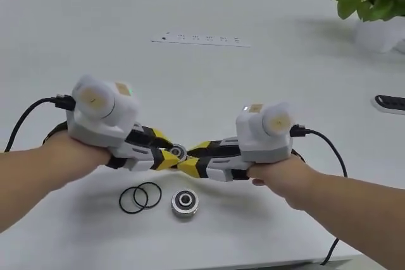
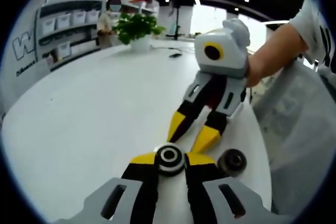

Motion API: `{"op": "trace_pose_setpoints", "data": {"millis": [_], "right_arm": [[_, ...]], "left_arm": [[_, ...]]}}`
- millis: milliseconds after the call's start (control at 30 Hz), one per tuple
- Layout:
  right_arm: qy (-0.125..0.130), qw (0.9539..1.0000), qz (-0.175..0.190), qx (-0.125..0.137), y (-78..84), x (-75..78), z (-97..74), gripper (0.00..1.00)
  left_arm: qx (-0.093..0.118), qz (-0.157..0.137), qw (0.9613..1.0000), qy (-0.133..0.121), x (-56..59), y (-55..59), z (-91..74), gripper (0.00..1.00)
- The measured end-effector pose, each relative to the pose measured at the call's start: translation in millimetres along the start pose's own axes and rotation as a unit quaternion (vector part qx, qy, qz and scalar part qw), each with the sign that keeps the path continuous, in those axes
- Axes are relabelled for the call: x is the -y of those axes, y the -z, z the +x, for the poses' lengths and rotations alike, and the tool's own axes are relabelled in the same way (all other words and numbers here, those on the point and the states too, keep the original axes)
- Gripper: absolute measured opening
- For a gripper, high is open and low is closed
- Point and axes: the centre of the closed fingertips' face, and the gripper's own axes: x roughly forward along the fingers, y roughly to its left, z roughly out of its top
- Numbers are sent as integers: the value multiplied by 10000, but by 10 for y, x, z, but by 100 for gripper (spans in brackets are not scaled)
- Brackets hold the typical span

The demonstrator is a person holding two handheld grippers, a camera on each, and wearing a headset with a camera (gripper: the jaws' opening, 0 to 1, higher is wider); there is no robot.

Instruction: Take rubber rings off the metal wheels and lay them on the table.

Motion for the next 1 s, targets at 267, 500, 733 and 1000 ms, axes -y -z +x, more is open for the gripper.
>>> {"op": "trace_pose_setpoints", "data": {"millis": [267, 500, 733, 1000], "right_arm": [[40, 10000, -18, 18, -6, 16, -4, 19], [47, 9999, -117, -12, -2, 5, 9, 20], [63, 9997, -213, -49, 13, 14, 10, 18], [42, 9997, -235, -93, 38, 20, -16, 12]], "left_arm": [[-45, 299, 9995, -28, 25, 10, 22, 19], [-12, 254, 9995, -187, -24, -8, 44, 14], [6, 252, 9994, -241, -25, -12, 27, 14], [23, 225, 9993, -281, -15, -16, 22, 14]]}}
